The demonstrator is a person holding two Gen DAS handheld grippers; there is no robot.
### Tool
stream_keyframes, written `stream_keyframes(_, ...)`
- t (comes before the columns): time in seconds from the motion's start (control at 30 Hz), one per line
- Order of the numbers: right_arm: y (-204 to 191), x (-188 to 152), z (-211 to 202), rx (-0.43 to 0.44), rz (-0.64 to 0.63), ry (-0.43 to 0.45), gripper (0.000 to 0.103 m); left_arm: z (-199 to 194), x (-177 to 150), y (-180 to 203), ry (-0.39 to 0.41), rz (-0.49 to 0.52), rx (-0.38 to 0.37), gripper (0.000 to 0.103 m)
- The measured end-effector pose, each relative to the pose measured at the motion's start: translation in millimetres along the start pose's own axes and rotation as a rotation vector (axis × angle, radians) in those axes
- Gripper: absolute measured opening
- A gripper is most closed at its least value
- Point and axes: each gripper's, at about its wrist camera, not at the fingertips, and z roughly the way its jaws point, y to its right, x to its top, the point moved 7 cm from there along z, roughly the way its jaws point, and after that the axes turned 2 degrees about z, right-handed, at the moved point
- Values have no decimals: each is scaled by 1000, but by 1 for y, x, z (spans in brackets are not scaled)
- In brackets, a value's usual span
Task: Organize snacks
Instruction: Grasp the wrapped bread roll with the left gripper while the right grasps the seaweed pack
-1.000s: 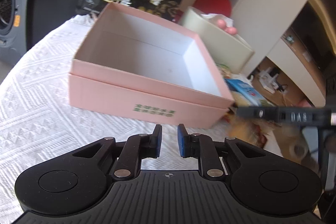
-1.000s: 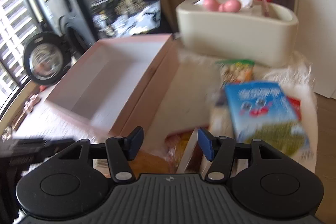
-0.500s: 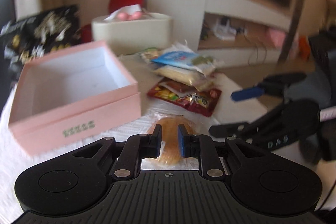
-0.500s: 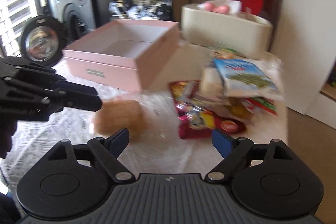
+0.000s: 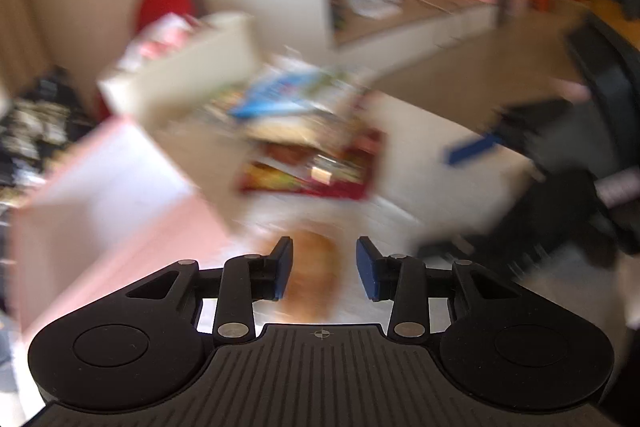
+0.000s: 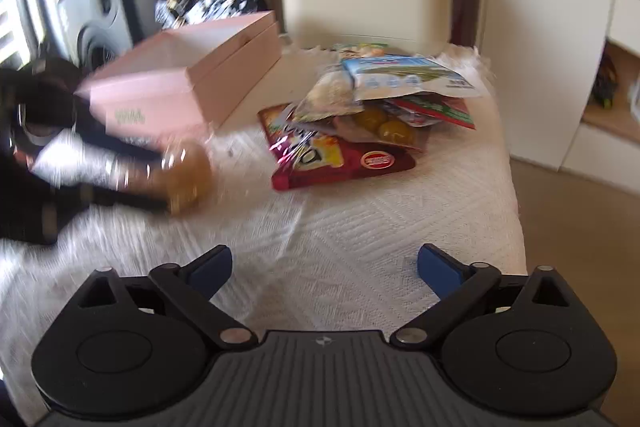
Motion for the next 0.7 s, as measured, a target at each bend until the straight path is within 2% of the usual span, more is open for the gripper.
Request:
stream_keyframes(0.03,-4,-1,0,-13,-32,4,101,1,0,-5,-3,8,39,38)
stream_keyframes(0.07,-4,-2,0,-11,-21,3,102,4,-1,-9,-23,9,47,37)
stream_keyframes(0.13,-3,-1,0,0,-22,-13,103,13,-8,-9,-80,-8,-13,37)
stream_keyframes(0.2,-3,0,0,5,-29,-24,103,15,-8,-5,-80,-8,-74,53)
stream_keyframes(0.23,-3,0,1,6,-31,-26,103,17,-9,-2,-95,-2,-96,57)
stream_keyframes(0.3,-3,0,1,6,-30,-23,103,26,-13,4,-111,20,-111,72)
stream_keyframes(0.4,-3,1,3,5,-35,-37,103,36,-19,4,-122,18,-70,72)
stream_keyframes(0.47,-3,1,3,8,-31,-39,103,37,-19,-3,-102,-47,-84,72)
stream_keyframes(0.6,-3,-1,2,1,-27,-16,103,35,-19,-24,-33,-240,-156,72)
stream_keyframes(0.7,-4,0,2,1,-31,-24,103,38,-24,-33,-27,-330,-215,70)
